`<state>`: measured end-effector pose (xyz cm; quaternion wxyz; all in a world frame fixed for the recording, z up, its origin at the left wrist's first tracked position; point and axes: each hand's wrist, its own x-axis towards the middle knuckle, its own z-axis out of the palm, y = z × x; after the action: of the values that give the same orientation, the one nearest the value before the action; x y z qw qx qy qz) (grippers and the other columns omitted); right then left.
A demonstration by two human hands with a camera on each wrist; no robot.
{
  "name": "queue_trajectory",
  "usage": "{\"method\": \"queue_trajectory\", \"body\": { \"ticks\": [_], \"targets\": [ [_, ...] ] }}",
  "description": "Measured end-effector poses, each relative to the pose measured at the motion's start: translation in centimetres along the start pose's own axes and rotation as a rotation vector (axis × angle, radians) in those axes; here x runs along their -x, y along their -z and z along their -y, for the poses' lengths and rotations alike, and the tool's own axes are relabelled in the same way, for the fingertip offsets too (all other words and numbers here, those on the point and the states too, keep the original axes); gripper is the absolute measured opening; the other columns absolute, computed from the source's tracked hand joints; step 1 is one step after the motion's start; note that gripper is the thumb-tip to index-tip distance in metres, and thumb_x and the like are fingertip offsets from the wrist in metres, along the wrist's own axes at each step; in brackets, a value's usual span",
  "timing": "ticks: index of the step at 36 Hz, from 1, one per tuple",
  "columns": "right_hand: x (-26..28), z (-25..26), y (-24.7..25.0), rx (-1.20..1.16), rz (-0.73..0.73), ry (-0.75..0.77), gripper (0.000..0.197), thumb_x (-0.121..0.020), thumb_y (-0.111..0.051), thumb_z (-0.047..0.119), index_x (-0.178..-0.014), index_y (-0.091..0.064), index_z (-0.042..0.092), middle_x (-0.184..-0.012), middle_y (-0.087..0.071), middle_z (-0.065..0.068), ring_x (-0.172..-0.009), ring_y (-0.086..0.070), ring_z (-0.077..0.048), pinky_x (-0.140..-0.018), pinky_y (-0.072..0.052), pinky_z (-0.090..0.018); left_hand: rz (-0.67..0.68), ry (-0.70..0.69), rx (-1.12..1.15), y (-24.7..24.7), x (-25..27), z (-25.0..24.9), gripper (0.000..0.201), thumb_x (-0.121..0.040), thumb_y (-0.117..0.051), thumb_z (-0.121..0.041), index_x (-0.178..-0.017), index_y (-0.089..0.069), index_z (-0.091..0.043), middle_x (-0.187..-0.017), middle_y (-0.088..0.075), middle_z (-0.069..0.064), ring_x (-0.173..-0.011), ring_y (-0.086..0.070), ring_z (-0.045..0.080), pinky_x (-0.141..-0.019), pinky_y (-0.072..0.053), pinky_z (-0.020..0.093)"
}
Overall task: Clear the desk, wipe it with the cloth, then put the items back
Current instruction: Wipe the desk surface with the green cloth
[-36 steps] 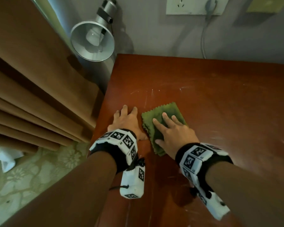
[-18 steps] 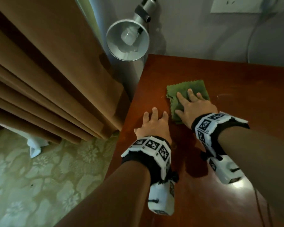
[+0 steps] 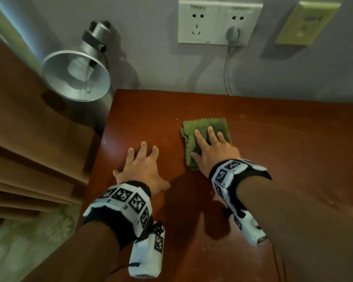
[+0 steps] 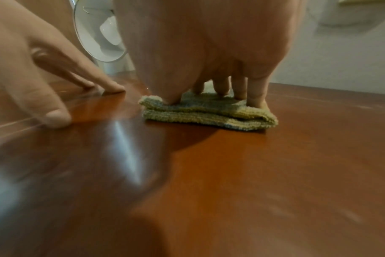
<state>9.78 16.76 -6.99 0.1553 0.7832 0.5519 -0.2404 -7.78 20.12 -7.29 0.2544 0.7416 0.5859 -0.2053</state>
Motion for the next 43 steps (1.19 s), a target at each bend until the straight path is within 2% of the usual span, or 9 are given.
{"method": "queue_trajectory", "body": {
  "ticks": [8, 14, 17, 21, 27, 31, 35, 40, 43],
  "targets": [
    [-5.5, 1.8, 3.0, 0.01, -0.057, 0.011, 0.063, -0.101, -0.023, 0.051, -0.153, 0.009, 0.034, -0.161, 0.013, -0.001, -0.148, 0.002, -0.029, -0.111, -0.027, -0.045, 0.101, 0.04, 0.007, 1.0, -1.9, -0.5, 0.134, -0.057, -0.09, -0.046, -0.149, 0.008, -0.046, -0.155, 0.025, -0.019, -0.146, 0.018, 0.024, -0.105, -0.025, 0.071],
    [-4.0, 2.4, 2.2, -0.02, -0.03, 0.086, 0.063, -0.101, -0.029, 0.049, -0.153, 0.005, 0.038, -0.161, 0.013, 0.003, -0.148, 0.003, -0.027, -0.114, -0.019, -0.047, 0.119, 0.051, 0.012, 1.4, -1.9, -1.0, 0.133, -0.06, -0.09, -0.042, -0.15, 0.009, -0.045, -0.156, 0.027, -0.017, -0.146, 0.019, 0.025, -0.102, -0.021, 0.075],
    [-0.7, 3.1, 0.2, 0.013, -0.016, 0.218, 0.062, -0.101, -0.031, 0.046, -0.152, 0.003, 0.04, -0.161, 0.013, 0.005, -0.148, 0.004, -0.025, -0.114, -0.019, -0.046, 0.079, 0.057, 0.011, 1.2, -1.0, -0.6, 0.133, -0.062, -0.089, -0.042, -0.153, 0.008, -0.031, -0.158, 0.022, -0.011, -0.148, 0.013, 0.023, -0.107, -0.022, 0.069],
    [0.8, 3.0, -0.4, 0.053, -0.001, 0.261, 0.062, -0.101, -0.031, 0.048, -0.152, 0.004, 0.041, -0.161, 0.014, 0.006, -0.148, 0.003, -0.024, -0.112, -0.026, -0.045, 0.016, 0.152, 0.076, 0.5, 1.1, 0.5, 0.132, -0.065, -0.088, -0.039, -0.153, 0.005, -0.007, -0.161, 0.011, 0.005, -0.148, -0.001, 0.025, -0.115, -0.025, 0.051],
    [-1.0, 7.0, -0.4, 0.009, -0.081, 0.258, 0.061, -0.1, -0.031, 0.048, -0.152, 0.0, 0.041, -0.161, 0.01, 0.005, -0.148, 0.002, -0.026, -0.114, -0.019, -0.046, -0.006, 0.186, 0.125, -0.5, 3.3, 3.2, 0.113, -0.079, -0.079, -0.032, -0.153, 0.002, -0.003, -0.161, 0.013, 0.007, -0.149, 0.004, 0.023, -0.118, -0.021, 0.04],
    [-0.6, 11.1, -1.7, 0.049, -0.086, 0.429, 0.059, -0.1, -0.033, 0.042, -0.152, -0.003, 0.04, -0.162, 0.008, 0.003, -0.148, 0.003, -0.028, -0.117, -0.013, -0.048, -0.063, 0.191, 0.154, -0.4, 3.3, 3.8, 0.083, -0.092, -0.062, -0.016, -0.153, -0.006, -0.003, -0.161, 0.005, 0.01, -0.148, -0.004, 0.025, -0.116, -0.025, 0.037],
    [0.3, 12.6, -2.6, 0.089, -0.044, 0.573, 0.06, -0.102, -0.033, 0.032, -0.153, -0.003, 0.038, -0.161, 0.01, 0.0, -0.147, 0.007, -0.028, -0.118, -0.008, -0.051, -0.077, 0.217, 0.143, -0.2, 3.3, 3.4, 0.072, -0.094, -0.056, -0.018, -0.153, -0.016, -0.005, -0.156, -0.011, 0.012, -0.144, -0.017, 0.028, -0.114, -0.029, 0.04],
    [-0.6, 10.4, -1.5, 0.042, 0.015, 0.483, 0.06, -0.102, -0.032, 0.037, -0.153, -0.001, 0.038, -0.161, 0.015, 0.0, -0.147, 0.008, -0.027, -0.118, -0.01, -0.047, -0.068, 0.248, 0.106, 0.6, 3.3, 1.5, 0.078, -0.088, -0.063, -0.009, -0.151, -0.017, -0.007, -0.155, -0.013, 0.012, -0.144, -0.016, 0.03, -0.11, -0.031, 0.043],
    [-1.9, 6.5, -1.1, 0.008, -0.015, 0.357, 0.063, -0.1, -0.034, 0.044, -0.152, 0.002, 0.04, -0.16, 0.016, 0.003, -0.148, 0.006, -0.026, -0.118, -0.01, -0.045, -0.085, 0.186, 0.098, 0.4, 2.6, -0.1, 0.096, -0.08, -0.076, -0.025, -0.153, -0.015, -0.017, -0.159, -0.012, 0.004, -0.146, -0.014, 0.026, -0.113, -0.028, 0.045]
  ]
}}
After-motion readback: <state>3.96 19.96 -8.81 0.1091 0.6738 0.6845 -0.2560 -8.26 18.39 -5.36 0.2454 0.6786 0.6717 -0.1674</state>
